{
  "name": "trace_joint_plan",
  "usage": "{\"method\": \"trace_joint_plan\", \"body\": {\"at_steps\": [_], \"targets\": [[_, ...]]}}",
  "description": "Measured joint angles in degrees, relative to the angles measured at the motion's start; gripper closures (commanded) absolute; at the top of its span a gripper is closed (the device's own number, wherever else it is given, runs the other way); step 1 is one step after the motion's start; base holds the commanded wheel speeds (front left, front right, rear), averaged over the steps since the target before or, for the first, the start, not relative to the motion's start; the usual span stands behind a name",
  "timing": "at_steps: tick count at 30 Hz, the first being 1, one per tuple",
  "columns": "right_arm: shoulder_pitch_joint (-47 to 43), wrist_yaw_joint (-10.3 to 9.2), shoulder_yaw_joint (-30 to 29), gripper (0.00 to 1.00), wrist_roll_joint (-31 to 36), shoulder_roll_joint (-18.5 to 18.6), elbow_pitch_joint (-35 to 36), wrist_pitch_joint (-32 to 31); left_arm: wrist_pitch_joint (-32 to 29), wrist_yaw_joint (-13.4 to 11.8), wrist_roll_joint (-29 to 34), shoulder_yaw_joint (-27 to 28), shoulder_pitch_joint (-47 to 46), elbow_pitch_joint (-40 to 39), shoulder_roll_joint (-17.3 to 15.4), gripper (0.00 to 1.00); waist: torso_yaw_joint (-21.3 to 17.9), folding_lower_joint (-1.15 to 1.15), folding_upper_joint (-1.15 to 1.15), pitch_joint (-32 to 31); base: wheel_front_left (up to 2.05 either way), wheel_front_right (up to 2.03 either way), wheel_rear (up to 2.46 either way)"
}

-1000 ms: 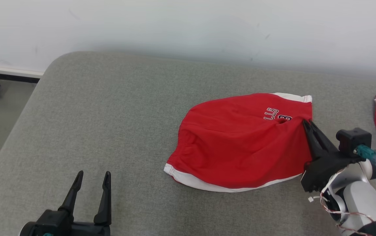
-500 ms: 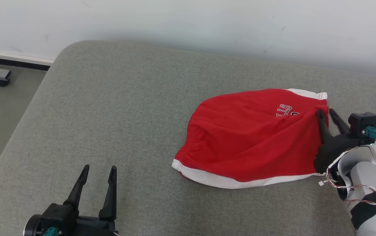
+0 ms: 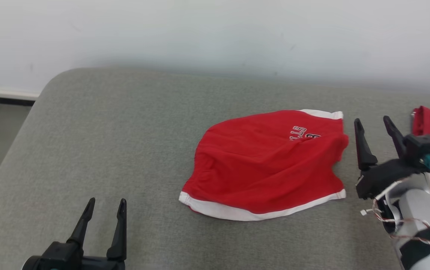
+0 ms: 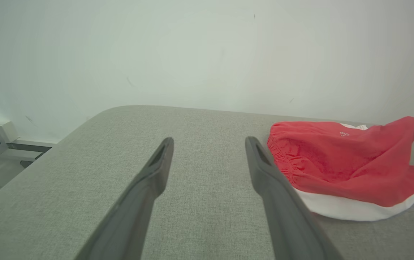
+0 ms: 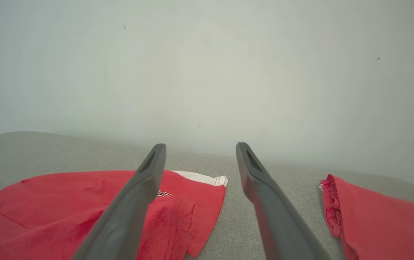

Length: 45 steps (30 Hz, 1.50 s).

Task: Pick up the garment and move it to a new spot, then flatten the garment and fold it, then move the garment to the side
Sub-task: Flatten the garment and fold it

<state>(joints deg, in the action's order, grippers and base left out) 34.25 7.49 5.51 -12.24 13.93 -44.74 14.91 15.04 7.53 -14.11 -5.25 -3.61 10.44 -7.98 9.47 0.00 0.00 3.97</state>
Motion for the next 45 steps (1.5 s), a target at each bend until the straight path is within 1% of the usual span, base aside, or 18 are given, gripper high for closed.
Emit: {"method": "trace_joint_plan", "body": {"at_steps": [6,11,17,25,29,33,45], "targets": [[-10.75,-0.01,-2.47,0.0,-1.33,0.92,14.28,0.07,0.01,0.0,0.44,1.43,1.32,-0.8,-0.11,0.0,-3.04,-0.01,0.0,-1.36,0.0,0.0,0.0],[-19.49,-0.01,-4.76,0.0,-0.75,-0.79,23.43,0.07,0.01,0.0,0.52,2.79,2.32,-1.37,-0.41,0.0,-5.51,-0.01,0.0,-1.97,0.0,0.0,0.0],[-27.62,-0.01,-6.84,0.0,0.37,-3.68,31.41,-0.1,0.0,0.0,0.57,3.46,2.86,-1.42,-1.05,0.0,-7.6,0.0,0.0,-2.4,0.0,0.0,0.0],[-36.17,-0.01,-9.2,0.0,1.72,-7.77,39.17,-1.98,0.0,0.0,1.45,3.89,3.88,-1.22,-1.79,0.0,-7.8,0.0,0.0,-3.59,0.0,0.0,0.0],[-38.93,-0.01,-9.28,0.0,2.25,-9.13,41.97,-3.13,0.0,0.0,2.57,4.41,4.92,-1.62,-1.67,0.0,-7.79,-0.01,0.0,-4.22,0.0,0.0,0.0],[-40.62,-0.01,-9.96,0.0,2.19,-9.79,42.68,-3.5,0.0,0.0,3.78,4.65,5.56,-1.74,-1.49,0.0,-7.59,-0.01,-0.01,-4.62,0.0,0.0,0.0],[-41.03,-0.01,-9.93,0.0,1.75,-10.33,39.13,-2.96,0.0,0.0,5.04,4.7,6.0,0.42,-2.4,0.0,-6.97,0.0,-0.01,-4.54,0.0,0.0,0.0]]}}
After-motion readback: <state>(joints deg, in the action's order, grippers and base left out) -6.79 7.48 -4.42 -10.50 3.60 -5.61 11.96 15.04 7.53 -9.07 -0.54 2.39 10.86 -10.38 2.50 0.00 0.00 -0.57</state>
